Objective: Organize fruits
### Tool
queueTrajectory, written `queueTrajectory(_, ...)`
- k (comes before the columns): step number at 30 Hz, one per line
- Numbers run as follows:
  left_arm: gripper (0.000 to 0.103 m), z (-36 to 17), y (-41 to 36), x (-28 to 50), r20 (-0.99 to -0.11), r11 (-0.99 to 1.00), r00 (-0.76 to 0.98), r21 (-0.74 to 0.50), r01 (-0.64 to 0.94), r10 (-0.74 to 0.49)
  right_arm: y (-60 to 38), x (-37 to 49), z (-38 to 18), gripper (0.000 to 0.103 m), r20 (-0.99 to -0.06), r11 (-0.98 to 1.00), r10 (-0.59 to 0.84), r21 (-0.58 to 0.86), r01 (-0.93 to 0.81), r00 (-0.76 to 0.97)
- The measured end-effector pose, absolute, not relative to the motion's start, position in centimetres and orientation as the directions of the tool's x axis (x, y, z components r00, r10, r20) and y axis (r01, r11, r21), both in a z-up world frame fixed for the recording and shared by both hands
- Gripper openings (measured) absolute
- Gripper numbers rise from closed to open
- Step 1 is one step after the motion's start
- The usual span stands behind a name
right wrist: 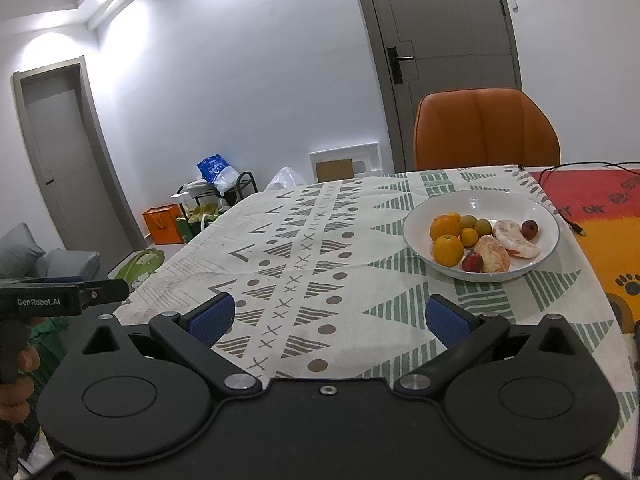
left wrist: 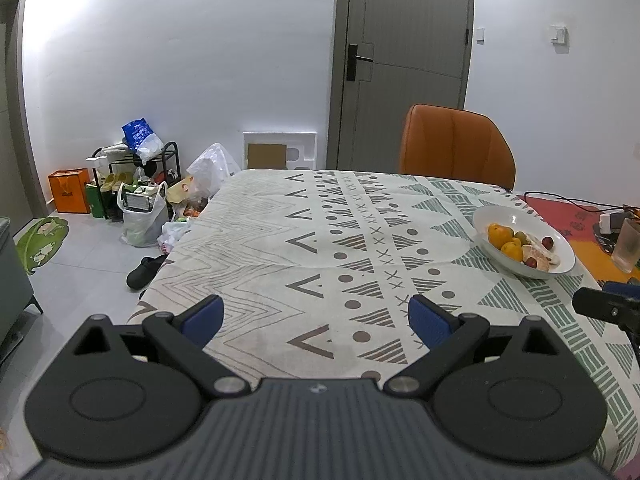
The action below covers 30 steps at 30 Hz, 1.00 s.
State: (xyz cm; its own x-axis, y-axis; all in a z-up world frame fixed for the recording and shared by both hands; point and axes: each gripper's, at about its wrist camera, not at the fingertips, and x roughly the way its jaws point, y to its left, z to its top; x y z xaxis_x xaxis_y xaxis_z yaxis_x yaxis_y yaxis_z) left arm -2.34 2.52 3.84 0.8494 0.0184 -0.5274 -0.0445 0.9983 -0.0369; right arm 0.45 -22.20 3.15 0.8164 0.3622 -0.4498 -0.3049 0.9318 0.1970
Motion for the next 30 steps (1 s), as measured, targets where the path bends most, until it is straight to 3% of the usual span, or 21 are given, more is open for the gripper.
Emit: queueTrajectory(30, 0.098, 2.91, 2.30, -2.06, -0.547, 0.999, 0.837, -0.024, -0.029, 0.011, -22.72, 0.78, 2.39, 0.103, -0.464, 0.931, 0.362, 0.223, -0.289, 0.808)
